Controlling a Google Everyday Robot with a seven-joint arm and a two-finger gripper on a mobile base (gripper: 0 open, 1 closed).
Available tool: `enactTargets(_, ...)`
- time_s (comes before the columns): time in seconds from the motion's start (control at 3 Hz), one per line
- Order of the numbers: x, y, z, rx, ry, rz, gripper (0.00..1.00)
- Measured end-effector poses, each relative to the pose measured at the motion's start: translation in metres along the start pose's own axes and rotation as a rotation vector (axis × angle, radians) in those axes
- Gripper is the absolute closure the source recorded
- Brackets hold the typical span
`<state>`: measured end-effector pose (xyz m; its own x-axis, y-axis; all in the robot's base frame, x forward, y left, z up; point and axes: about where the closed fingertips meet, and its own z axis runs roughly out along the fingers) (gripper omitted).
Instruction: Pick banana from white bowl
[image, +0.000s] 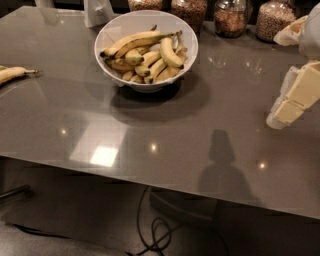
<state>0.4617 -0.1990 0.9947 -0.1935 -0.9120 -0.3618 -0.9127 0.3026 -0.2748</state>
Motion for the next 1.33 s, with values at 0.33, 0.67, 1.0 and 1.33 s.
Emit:
enactTargets(0.33,-0.038,-0.026,0.007,0.005,-0.16,0.04,0.0)
enactTargets(0.67,-0.079,-0.054,0.023,-0.031,-0.271,0.117,0.0)
enactTargets(1.0,-0.114,-0.074,0.04,-0.071,-0.319,0.168,0.0)
enactTargets(1.33,-0.143,-0.09,0.059,-0.105,-0.343,0.192,0.0)
